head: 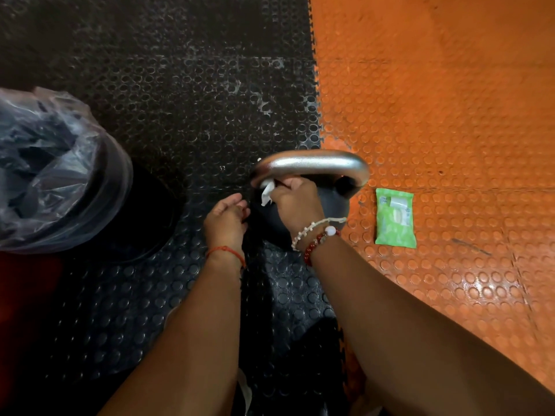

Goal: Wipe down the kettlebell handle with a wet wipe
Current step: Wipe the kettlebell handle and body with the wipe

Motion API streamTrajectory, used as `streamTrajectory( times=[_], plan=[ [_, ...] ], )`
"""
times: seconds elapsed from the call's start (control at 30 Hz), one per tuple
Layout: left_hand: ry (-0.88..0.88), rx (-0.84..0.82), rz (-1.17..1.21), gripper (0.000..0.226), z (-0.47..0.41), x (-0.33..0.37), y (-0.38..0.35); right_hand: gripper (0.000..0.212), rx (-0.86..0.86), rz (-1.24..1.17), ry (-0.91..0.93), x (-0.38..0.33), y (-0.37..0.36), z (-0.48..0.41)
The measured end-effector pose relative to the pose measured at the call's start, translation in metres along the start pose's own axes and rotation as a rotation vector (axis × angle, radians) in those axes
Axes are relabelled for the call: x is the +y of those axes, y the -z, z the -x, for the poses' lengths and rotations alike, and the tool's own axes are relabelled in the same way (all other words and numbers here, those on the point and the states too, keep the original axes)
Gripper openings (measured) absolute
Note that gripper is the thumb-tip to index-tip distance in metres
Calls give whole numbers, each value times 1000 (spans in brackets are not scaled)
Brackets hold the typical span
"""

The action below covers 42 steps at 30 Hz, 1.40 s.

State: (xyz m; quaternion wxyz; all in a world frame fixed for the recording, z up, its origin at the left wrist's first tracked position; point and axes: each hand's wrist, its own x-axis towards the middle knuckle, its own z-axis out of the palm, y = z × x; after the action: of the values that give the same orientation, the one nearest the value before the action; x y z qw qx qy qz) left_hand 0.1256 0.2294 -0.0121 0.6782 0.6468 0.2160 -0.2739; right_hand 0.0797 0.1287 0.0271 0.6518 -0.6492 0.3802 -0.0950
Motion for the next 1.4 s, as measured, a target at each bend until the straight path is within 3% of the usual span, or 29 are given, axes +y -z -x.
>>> streamTrajectory(
  times=[0.17,0.33,0.47,0.7,0.9,1.07,1.2,1.4],
  plan=[
    [-2,9,2,24,-2,4,0,28,23,-19,41,7,-3,7],
    [12,12,-14,26,1,-4,1,5,61,115,50,4,-6,-1],
    [12,28,-22,28,3,-6,3,31,119,231,120,16,-15,4],
    [16,21,-4,26,6,-4,1,15,234,337,120,3,-8,6],
    [-12,4,3,21,25,9,8,14,75,87,-15,3,15,18],
    [11,-141,-80,24,48,28,14,18,-84,-123,-147,-14,20,44],
    [-16,-221,-152,22,69,66,18,19,-184,-81,-56,-47,20,60],
    [-267,-148,-301,18,88,157,56,20,-196,123,217,-111,-24,57]
  ],
)
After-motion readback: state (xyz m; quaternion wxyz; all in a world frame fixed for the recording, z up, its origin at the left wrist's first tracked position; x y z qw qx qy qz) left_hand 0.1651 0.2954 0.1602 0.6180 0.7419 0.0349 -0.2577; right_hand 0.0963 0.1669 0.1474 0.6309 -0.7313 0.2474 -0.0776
